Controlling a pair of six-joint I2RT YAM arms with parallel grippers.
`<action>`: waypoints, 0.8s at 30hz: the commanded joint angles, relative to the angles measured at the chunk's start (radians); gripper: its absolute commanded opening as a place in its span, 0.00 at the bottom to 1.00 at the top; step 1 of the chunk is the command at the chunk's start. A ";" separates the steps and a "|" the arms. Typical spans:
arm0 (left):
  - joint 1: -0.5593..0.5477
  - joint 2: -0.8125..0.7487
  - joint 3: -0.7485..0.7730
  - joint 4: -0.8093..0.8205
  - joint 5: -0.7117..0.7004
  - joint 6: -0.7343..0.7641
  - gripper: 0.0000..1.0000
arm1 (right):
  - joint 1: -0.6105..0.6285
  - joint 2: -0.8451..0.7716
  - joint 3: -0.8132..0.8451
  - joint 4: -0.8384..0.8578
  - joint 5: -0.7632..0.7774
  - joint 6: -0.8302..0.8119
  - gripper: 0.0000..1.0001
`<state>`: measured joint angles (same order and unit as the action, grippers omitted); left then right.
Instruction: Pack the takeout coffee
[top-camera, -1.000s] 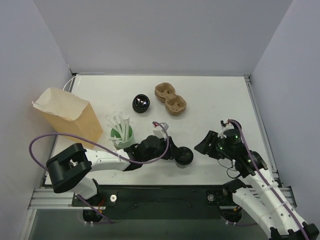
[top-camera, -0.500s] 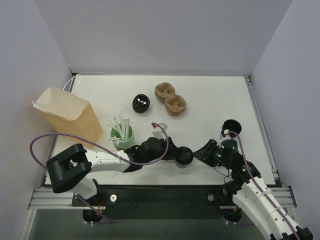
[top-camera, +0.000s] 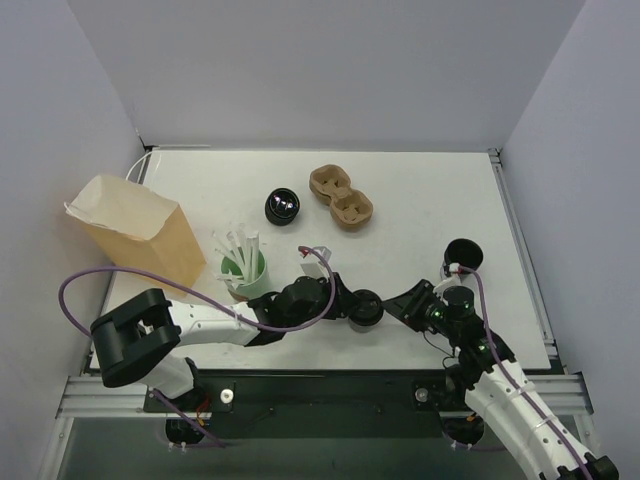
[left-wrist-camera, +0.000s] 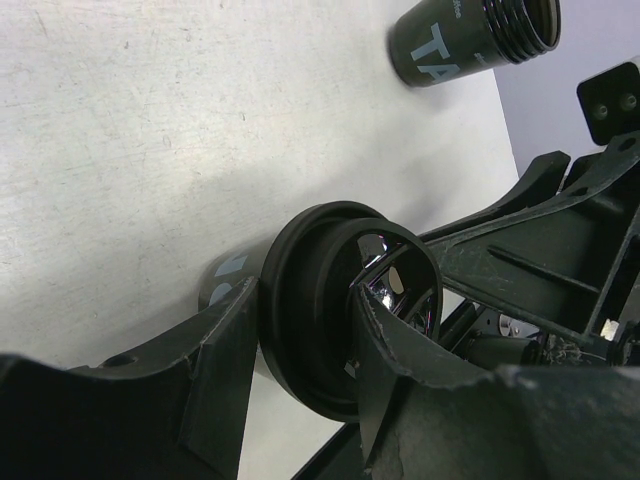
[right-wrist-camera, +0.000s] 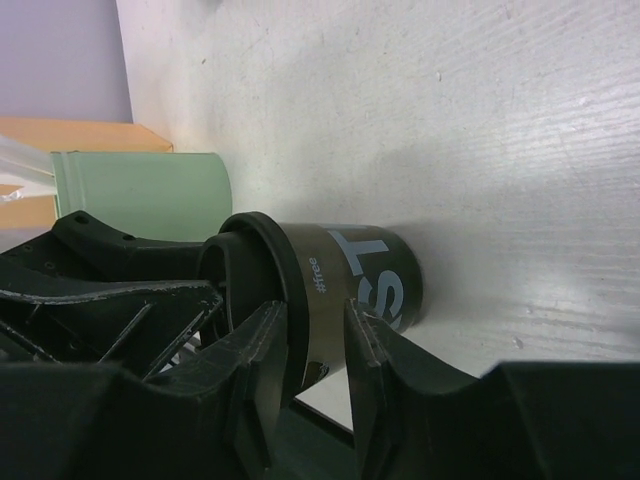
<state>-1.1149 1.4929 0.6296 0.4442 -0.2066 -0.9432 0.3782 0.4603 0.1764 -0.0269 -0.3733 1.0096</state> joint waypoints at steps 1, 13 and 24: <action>-0.039 0.058 -0.057 -0.210 0.006 0.024 0.35 | 0.004 0.026 -0.078 0.018 -0.007 -0.005 0.27; -0.118 0.128 -0.111 -0.134 -0.057 -0.084 0.29 | 0.001 0.230 -0.129 0.320 0.063 -0.110 0.16; -0.154 0.139 -0.074 -0.203 -0.142 -0.163 0.29 | -0.022 0.308 0.193 0.035 0.088 -0.258 0.36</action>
<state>-1.2171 1.5513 0.5892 0.5781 -0.4427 -1.1240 0.3717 0.8120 0.2676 0.2504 -0.3565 0.8566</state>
